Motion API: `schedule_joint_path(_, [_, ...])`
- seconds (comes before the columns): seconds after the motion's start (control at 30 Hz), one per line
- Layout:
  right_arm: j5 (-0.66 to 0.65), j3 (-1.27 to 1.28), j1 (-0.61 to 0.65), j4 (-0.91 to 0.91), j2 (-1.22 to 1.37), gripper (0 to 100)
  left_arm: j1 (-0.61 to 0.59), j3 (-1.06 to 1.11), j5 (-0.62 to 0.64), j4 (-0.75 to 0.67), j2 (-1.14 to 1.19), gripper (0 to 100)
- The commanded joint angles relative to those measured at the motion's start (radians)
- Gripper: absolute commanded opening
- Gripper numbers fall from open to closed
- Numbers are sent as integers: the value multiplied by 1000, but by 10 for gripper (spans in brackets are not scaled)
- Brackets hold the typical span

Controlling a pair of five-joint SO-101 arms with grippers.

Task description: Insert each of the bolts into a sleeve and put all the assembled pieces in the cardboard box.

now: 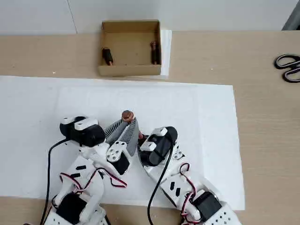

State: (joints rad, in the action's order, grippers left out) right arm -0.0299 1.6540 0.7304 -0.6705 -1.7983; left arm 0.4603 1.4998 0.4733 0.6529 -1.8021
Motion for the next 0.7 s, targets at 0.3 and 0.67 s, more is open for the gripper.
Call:
schedule_joint_path(0.3, [-104,-14,5,87,-16,4,6,-53,3,63,-14,6])
schedule_joint_path(0.67, [-103,-14,45,85,-16,4,3,-58,0,55,-14,6])
